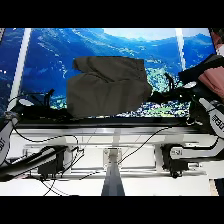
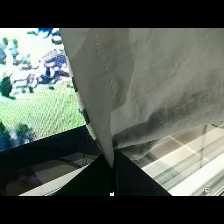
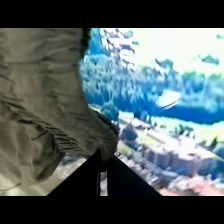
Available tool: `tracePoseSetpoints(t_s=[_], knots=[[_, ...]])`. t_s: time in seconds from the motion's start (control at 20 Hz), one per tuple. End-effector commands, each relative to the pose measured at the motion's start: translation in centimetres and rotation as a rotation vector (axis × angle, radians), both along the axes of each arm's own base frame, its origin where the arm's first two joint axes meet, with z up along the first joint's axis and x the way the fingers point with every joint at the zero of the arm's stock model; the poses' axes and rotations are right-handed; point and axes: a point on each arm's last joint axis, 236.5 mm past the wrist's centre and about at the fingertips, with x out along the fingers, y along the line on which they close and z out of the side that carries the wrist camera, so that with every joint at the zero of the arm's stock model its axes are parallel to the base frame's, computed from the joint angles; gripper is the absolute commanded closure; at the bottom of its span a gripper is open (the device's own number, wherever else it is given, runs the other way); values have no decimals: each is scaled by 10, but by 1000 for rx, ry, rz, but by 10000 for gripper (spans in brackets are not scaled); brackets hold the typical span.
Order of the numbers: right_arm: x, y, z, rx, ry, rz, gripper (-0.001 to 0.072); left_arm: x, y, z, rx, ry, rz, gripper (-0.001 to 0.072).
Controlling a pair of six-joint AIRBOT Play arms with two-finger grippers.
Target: Fold the clothes and pants, and hang the long-sleeved shirts on hangers.
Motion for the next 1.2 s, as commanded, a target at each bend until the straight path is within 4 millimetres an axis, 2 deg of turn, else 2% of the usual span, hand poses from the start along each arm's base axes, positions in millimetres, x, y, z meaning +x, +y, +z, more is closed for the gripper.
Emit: tracePoseSetpoints(t_s=[0.0, 0.1, 0.15, 0.25, 0.3, 0.35, 0.45, 0.55, 0.65, 0.7, 0.8, 0.9, 1.0, 1.15], knots=[[14, -2, 22, -30, -130, 40, 689, 9, 1, 10, -10, -23, -19, 696], [29, -9, 52, -74, -248, 20, 690, 31, 1, 34, -32, -81, -31, 696], [35, -11, 70, -94, -310, 12, 690, 49, -1, 54, -56, -137, -28, 696], [44, -12, 114, -118, -444, -4, 690, 89, -8, 107, -117, -289, -7, 696], [47, -10, 142, -119, -520, -10, 690, 112, -11, 144, -144, -398, 8, 696], [49, -7, 172, -112, -597, -19, 690, 131, -13, 184, -167, -520, 15, 696], [52, 2, 248, -76, -786, -51, 690, 152, -16, 265, -178, -740, 17, 696], [43, 17, 342, -1, -1001, -82, 690, 153, -16, 341, -150, -942, 5, 696], [21, 30, 425, 64, -1190, -87, 689, 143, -9, 412, -68, -1149, 27, 696], [6, 34, 460, 66, -1278, -77, 690, 135, -3, 444, -16, -1251, 58, 696], [-23, 41, 511, 50, -1415, -53, 690, 111, 14, 508, 104, -1468, 178, 696], [-51, 50, 544, 57, -1506, -28, 690, 75, 30, 565, 236, -1673, 308, 696], [-81, 67, 565, 130, -1553, 22, 689, 31, 45, 614, 381, -1863, 436, 696], [-122, 91, 582, 279, -1573, 105, 689, -36, 54, 662, 588, -2076, 566, 696]])
